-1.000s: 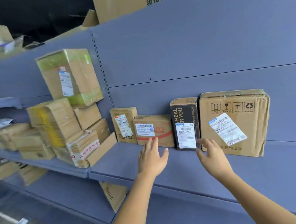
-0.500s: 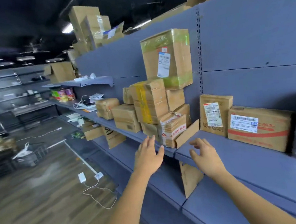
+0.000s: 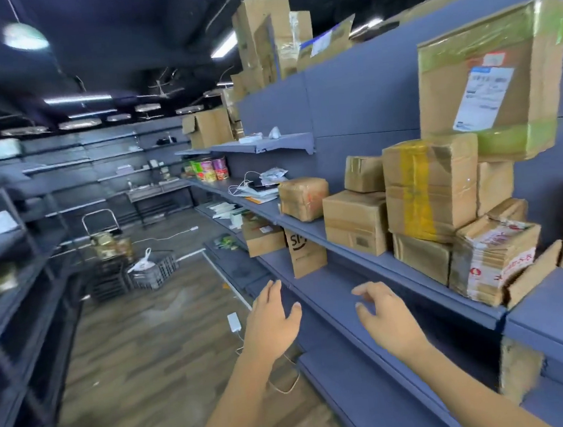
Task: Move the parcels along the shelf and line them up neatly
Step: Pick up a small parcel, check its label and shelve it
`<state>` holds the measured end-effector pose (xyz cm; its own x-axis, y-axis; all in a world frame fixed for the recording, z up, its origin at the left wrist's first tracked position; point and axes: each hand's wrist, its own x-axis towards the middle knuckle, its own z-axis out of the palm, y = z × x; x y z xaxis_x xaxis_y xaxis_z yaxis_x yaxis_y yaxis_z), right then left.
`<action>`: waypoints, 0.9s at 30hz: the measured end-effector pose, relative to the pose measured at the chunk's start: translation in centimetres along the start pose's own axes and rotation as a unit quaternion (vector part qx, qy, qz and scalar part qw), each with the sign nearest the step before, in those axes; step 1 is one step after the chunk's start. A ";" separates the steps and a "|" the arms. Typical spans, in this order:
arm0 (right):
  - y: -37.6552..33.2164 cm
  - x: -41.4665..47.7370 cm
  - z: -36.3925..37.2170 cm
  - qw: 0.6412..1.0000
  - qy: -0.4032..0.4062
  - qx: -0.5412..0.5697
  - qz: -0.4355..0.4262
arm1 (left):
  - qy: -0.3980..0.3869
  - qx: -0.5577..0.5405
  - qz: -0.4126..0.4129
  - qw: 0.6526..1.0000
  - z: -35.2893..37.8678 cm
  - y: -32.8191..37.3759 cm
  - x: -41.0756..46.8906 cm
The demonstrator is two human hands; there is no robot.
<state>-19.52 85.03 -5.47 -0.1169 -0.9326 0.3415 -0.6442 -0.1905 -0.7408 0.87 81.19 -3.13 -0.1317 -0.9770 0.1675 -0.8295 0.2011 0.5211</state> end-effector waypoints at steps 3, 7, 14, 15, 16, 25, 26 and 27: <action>-0.4 1.9 2.5 1.000 -0.027 -0.010 -0.007 | 0.010 0.004 0.002 1.000 -0.4 -2.0 1.4; -0.6 6.1 4.1 0.999 -0.030 -0.008 -0.015 | 0.027 0.006 0.008 1.000 -2.1 -4.2 4.1; -1.3 16.3 7.5 0.997 -0.028 0.014 -0.066 | 0.068 0.034 0.024 0.997 -4.8 -6.2 13.5; -1.4 18.1 7.7 0.997 -0.024 0.017 -0.072 | 0.068 0.034 0.030 0.997 -4.9 -6.0 15.2; -1.5 20.0 7.8 0.997 -0.019 0.019 -0.077 | 0.066 0.034 0.038 0.997 -5.0 -5.6 17.0; 1.0 32.5 5.3 0.995 0.056 -0.023 -0.076 | 0.055 0.020 0.116 0.992 -2.0 -1.3 31.6; 1.5 33.0 4.9 0.996 0.057 -0.029 -0.069 | 0.047 0.014 0.119 0.992 -1.4 -0.9 32.7; 2.1 33.6 4.6 0.995 0.063 -0.035 -0.068 | 0.041 0.006 0.122 0.992 -0.8 -0.6 33.8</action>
<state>-21.31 51.89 1.83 -0.1153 -0.8530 0.5091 -0.7106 -0.2873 -0.6423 -2.67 48.10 2.95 -0.2854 -0.8897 0.3562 -0.7851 0.4303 0.4455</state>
